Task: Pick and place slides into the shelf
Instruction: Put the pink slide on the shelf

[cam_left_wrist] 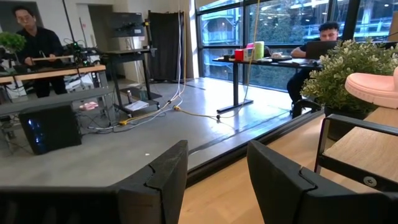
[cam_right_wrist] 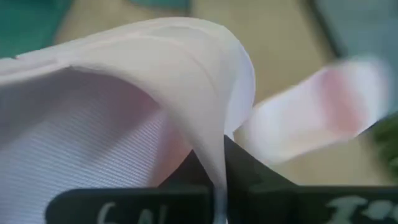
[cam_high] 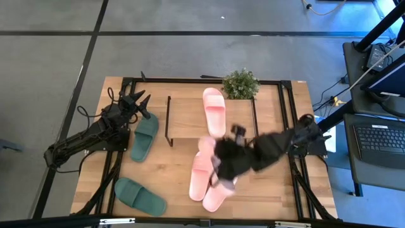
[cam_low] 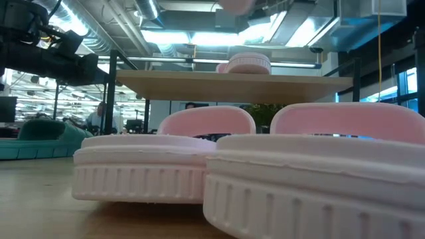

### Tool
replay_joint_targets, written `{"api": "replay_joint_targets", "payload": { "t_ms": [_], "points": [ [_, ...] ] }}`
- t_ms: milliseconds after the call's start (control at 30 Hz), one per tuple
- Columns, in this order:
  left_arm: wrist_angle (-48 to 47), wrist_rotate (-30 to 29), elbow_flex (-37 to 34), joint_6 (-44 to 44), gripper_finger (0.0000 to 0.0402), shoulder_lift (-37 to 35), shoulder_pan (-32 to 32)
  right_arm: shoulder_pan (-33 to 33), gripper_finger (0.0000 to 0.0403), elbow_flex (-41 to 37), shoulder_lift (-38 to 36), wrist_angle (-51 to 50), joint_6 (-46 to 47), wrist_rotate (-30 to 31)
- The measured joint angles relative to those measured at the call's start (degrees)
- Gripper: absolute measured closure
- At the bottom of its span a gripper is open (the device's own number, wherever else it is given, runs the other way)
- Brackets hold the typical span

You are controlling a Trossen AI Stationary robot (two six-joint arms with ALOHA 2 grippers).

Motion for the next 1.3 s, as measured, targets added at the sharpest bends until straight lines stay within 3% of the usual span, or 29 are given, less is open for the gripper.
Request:
{"api": "replay_joint_targets", "payload": {
  "t_ms": [133,367,767,867,1300],
  "points": [
    [0.0,-0.02,0.0,0.62,0.0243,0.02,0.0,-7.94,0.039,2.13,-0.01,2.02,-12.96,0.37],
    [0.0,-0.02,0.0,2.08,0.0243,0.01,0.01,-19.22,0.039,2.49,0.02,8.41,-26.63,2.1],
    [-0.02,-0.03,0.0,2.31,0.0243,0.01,0.0,-22.17,0.039,2.49,3.95,26.63,-52.68,16.04],
    [-0.02,-0.03,0.0,2.29,0.0243,0.02,0.0,-22.62,0.039,2.49,5.65,26.74,-52.37,18.88],
    [-0.02,-0.02,0.0,0.52,0.0243,0.02,0.02,-27.22,0.039,2.46,12.88,25.02,-48.18,18.75]
  ]
}}
